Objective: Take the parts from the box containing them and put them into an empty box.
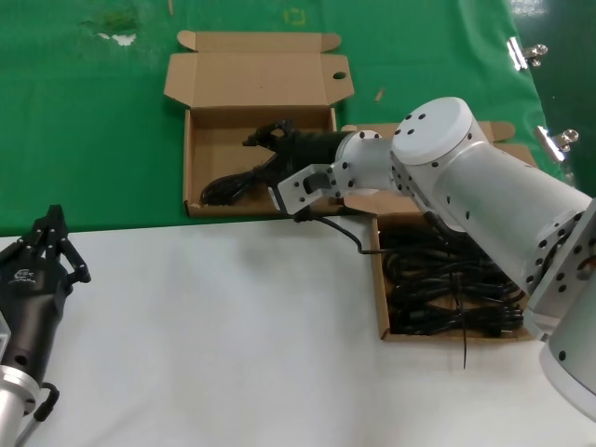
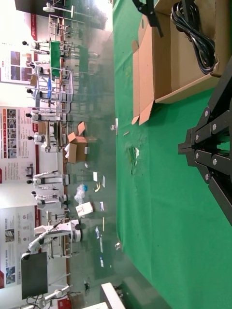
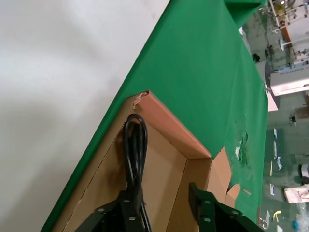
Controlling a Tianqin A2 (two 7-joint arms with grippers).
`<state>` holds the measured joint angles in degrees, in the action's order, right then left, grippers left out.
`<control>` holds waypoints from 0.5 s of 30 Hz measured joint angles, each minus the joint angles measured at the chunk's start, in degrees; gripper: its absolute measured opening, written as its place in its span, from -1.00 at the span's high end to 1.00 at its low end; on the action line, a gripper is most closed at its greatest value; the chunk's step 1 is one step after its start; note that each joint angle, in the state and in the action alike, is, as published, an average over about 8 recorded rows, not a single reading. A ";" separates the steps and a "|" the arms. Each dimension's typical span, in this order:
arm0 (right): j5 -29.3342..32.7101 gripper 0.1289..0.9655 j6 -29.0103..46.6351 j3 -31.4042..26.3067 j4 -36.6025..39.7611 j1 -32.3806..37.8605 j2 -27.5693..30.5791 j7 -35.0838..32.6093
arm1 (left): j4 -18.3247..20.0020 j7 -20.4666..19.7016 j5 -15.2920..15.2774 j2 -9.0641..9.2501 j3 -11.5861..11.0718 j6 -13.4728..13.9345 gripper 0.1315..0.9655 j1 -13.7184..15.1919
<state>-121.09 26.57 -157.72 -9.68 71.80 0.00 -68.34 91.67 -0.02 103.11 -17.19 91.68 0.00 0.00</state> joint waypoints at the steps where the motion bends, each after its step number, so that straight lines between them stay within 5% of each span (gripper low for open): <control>1: -0.33 0.55 0.12 0.00 0.00 0.03 0.00 0.05 | 0.00 0.00 0.00 0.00 0.00 0.00 0.98 0.00; 15: -9.41 -0.09 3.80 1.09 2.13 1.26 0.00 -4.06 | 0.00 0.00 0.00 0.00 0.00 0.00 0.98 0.00</control>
<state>-130.50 30.38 -156.64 -7.55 73.06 0.00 -72.41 91.67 -0.02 103.11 -17.19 91.68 0.00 0.00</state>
